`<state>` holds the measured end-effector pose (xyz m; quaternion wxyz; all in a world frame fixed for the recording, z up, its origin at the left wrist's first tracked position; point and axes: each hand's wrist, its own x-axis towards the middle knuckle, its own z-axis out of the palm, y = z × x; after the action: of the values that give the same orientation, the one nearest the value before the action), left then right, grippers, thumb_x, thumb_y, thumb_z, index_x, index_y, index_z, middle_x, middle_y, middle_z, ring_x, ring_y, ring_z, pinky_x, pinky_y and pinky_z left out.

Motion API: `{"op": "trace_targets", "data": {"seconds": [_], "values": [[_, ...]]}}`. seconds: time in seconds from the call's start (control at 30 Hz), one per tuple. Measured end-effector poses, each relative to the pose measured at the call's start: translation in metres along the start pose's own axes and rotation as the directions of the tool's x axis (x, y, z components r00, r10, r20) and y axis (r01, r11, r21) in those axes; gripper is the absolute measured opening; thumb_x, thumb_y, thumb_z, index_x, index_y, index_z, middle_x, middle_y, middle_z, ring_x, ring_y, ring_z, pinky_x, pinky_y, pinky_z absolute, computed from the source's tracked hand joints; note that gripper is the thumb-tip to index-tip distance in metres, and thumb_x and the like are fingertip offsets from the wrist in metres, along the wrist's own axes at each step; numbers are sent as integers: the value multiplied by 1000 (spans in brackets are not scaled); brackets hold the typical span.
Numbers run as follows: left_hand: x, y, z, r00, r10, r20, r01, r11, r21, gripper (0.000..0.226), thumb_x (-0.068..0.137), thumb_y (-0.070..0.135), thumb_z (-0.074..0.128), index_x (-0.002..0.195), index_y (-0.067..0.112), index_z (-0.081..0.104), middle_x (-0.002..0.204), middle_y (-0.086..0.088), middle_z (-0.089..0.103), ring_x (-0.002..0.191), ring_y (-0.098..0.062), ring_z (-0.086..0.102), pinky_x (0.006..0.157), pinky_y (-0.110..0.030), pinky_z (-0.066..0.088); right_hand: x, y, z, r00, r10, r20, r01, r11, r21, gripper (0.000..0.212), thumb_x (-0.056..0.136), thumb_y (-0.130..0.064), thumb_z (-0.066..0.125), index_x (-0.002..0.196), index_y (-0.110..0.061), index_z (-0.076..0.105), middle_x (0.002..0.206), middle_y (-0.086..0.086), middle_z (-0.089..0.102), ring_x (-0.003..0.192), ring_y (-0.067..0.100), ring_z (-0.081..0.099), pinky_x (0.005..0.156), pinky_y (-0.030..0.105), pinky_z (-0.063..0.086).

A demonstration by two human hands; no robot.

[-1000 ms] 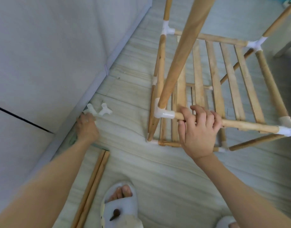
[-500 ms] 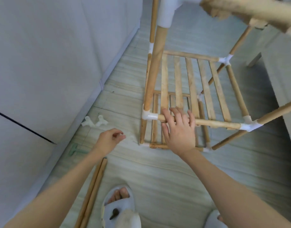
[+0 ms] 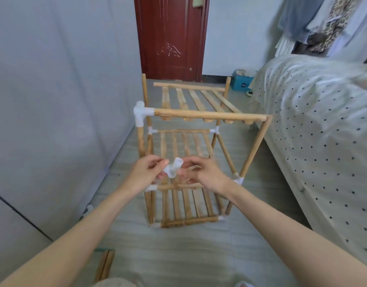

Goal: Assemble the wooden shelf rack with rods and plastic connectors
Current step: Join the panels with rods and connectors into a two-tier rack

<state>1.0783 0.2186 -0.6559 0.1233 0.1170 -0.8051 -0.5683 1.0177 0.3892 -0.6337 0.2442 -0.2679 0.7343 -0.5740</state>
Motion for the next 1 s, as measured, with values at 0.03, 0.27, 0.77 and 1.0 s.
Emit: {"op": "trace_targets", "data": {"seconds": [0.03, 0.27, 0.77, 1.0], "values": [[3, 13, 9, 1000, 23, 7, -24, 1000, 5, 9, 91, 20, 59, 83, 16, 61, 61, 3, 66, 50, -2, 58, 46, -11, 41, -6, -7, -8, 997, -30, -65, 31, 999, 21, 12, 85, -11, 66, 89, -20, 61, 79, -3, 59, 64, 5, 59, 57, 16, 50], [24, 85, 70, 966, 258, 11, -258, 960, 113, 16, 96, 21, 48, 89, 22, 61, 75, 12, 64, 60, 4, 58, 58, -11, 42, -30, -24, -78, 911, -32, -411, 106, 982, 159, 11, 91, -19, 57, 85, -11, 58, 91, 5, 58, 91, 15, 58, 79, 32, 55], [70, 115, 106, 826, 555, 98, -406, 465, 787, 37, 94, 30, 50, 131, 31, 50, 119, 7, 52, 113, -15, 41, 96, -34, 16, -9, -8, -164, 716, 141, -683, 216, 887, 409, 25, 95, -28, 27, 92, -17, 49, 118, 18, 55, 112, 28, 50, 107, 39, 33], [55, 125, 87, 889, 450, 90, -348, 534, 770, 31, 93, 32, 51, 123, 39, 55, 105, 13, 44, 108, -12, 37, 85, -30, 13, -34, -18, -161, 760, 119, -639, 170, 913, 371, 25, 96, -27, 24, 99, -16, 47, 117, 24, 59, 108, 29, 59, 87, 37, 50]]}}
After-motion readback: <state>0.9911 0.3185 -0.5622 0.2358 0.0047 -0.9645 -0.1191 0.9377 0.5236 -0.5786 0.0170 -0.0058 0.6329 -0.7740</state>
